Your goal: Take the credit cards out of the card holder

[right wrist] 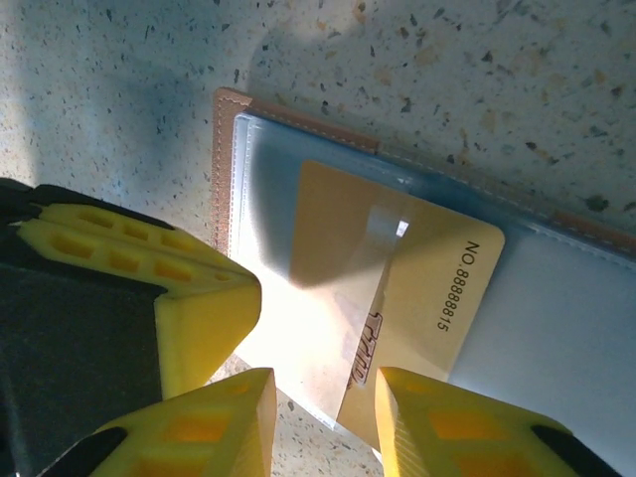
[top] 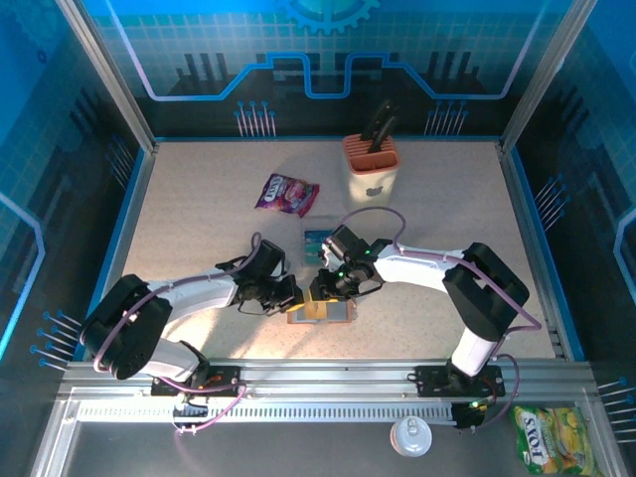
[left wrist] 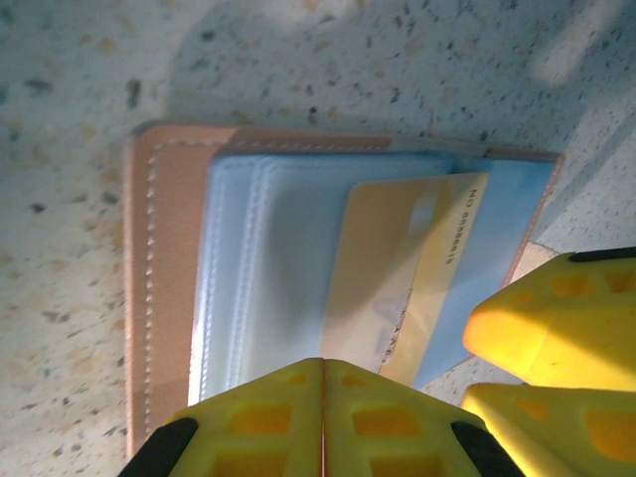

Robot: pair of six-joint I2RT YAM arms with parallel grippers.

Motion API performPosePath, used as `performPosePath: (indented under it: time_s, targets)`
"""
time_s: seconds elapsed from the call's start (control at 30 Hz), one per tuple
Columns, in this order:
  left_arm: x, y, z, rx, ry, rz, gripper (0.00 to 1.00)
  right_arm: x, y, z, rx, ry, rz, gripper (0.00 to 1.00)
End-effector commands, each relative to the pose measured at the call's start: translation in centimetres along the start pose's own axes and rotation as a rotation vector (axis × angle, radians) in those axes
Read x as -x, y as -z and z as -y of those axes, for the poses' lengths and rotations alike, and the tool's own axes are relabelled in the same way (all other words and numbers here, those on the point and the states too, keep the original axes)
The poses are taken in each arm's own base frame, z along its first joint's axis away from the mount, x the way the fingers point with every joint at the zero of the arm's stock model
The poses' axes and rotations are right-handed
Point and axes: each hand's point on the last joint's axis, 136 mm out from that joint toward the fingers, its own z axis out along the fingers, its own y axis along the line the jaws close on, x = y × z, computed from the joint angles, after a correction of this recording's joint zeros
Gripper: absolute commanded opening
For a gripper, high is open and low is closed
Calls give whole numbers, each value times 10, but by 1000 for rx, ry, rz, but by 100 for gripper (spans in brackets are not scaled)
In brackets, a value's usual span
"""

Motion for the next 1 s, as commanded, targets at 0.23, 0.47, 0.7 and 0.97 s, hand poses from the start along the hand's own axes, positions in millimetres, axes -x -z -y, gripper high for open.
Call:
performPosePath:
  time_s: [0.23,0.47,0.7,0.97]
  targets:
    - [-2,-8,6,-4,2,-36,9,-2,4,11,-25,-21,10,33]
    - [-3,-8,0,23,6,-37,9,-4,3,21,-44,-35,4,33]
    - [-4,-8,-5,39,14,-38,8,-5,-1,24,-38,-44,-6,33]
    - [-4,-8,-5,41,15,-36,9,-8,-7,26,-32,-54,-24,33]
